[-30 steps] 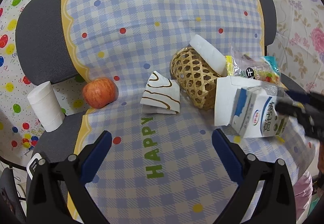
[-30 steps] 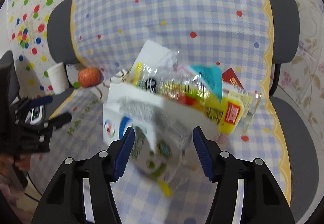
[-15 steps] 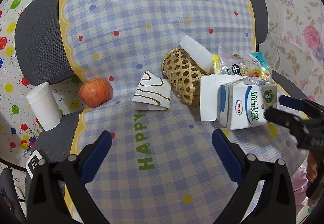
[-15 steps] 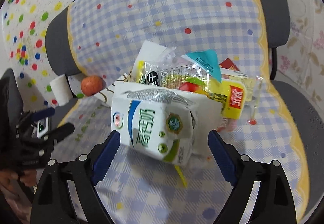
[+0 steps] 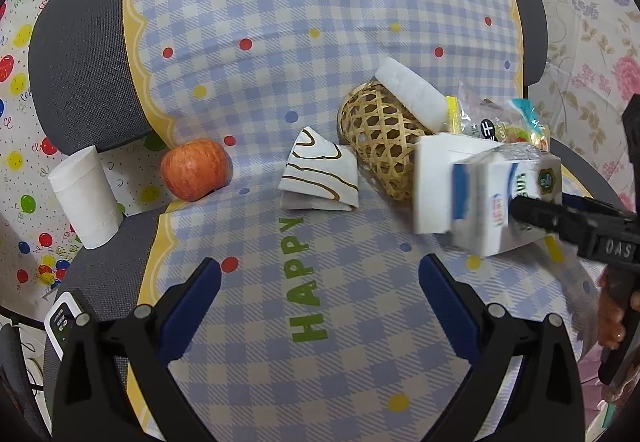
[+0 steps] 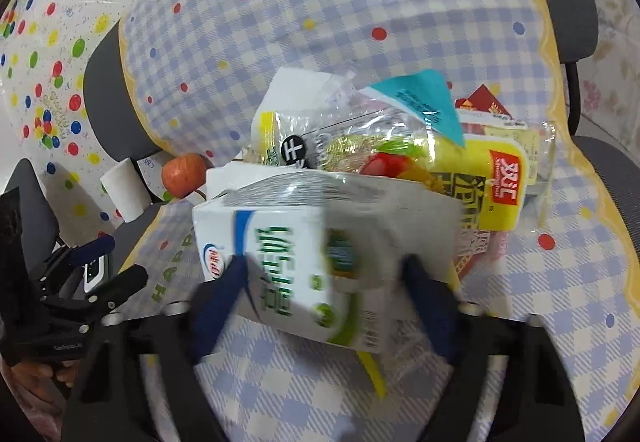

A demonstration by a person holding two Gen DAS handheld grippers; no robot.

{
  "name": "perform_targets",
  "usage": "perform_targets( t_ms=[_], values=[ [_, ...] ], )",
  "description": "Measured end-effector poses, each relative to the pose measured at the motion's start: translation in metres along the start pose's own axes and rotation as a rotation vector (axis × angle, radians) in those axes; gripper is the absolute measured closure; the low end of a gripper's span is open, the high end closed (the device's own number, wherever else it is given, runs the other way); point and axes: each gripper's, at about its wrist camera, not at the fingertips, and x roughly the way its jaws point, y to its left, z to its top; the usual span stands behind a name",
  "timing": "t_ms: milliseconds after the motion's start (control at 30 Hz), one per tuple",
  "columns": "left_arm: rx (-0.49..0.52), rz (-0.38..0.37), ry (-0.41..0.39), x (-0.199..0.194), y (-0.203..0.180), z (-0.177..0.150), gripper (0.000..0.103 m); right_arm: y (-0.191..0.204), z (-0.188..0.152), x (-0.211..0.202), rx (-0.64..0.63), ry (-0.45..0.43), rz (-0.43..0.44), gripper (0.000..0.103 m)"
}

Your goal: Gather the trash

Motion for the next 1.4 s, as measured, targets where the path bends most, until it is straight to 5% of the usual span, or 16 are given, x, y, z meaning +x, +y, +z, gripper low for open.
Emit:
perform_targets(
  t_ms=[33,167,200,400,567,633,700,800,1000,1067,1133,1167,1233,1400],
  values=[
    [-0.002,0.000,0.000,0.000,0.000,0.000,0.007,0.000,0.000,-0.004,0.006,-0.006,0.003,0.057],
    [-0.002,-0.001,-0.008,-0.003,0.000,0.000,0.007,0.011,-0.002,-0.030,-0.023,-0.073,0.020,0.069],
    [-0.001,-0.001,-0.010,-0.004,-0.001,-0.001,0.007,0.017,-0.003,-0.038,-0.043,-0.089,0.009,0.080],
    [0.003,-0.007,-0.037,-0.020,-0.004,-0.003,0.007,0.041,-0.019,-0.074,-0.159,-0.153,-0.143,0.097],
    [0.008,-0.010,-0.042,-0.026,-0.006,-0.007,0.007,0.010,-0.043,-0.083,-0.033,-0.092,-0.188,0.088],
    [0.009,-0.013,-0.040,-0.026,-0.008,-0.008,0.007,-0.001,-0.049,-0.086,0.031,-0.086,-0.175,0.056],
    [0.017,-0.017,-0.044,-0.028,-0.010,-0.009,0.007,-0.002,-0.055,-0.091,0.046,-0.092,-0.171,0.043],
    [0.023,-0.014,-0.049,-0.032,-0.010,-0.010,0.007,0.005,-0.065,-0.094,0.025,-0.090,-0.142,0.035],
    [0.003,0.001,-0.038,-0.031,-0.002,-0.013,0.007,0.027,-0.083,-0.094,-0.055,-0.052,-0.178,0.036],
    [-0.008,0.004,-0.033,-0.031,0.002,-0.015,0.007,0.031,-0.088,-0.091,-0.070,-0.028,-0.230,0.042],
    [-0.012,0.006,-0.032,-0.030,0.003,-0.015,0.007,0.028,-0.093,-0.087,-0.049,0.004,-0.242,0.081],
    [-0.013,0.006,-0.032,-0.029,0.004,-0.015,0.007,0.024,-0.095,-0.084,-0.032,0.024,-0.219,0.092],
    [-0.014,0.005,-0.029,-0.028,0.004,-0.015,0.007,0.021,-0.097,-0.076,-0.023,0.045,-0.199,0.096],
    [-0.001,0.001,-0.026,-0.025,0.002,-0.015,0.007,0.009,-0.077,-0.054,-0.050,0.013,-0.317,0.096]
  ],
)
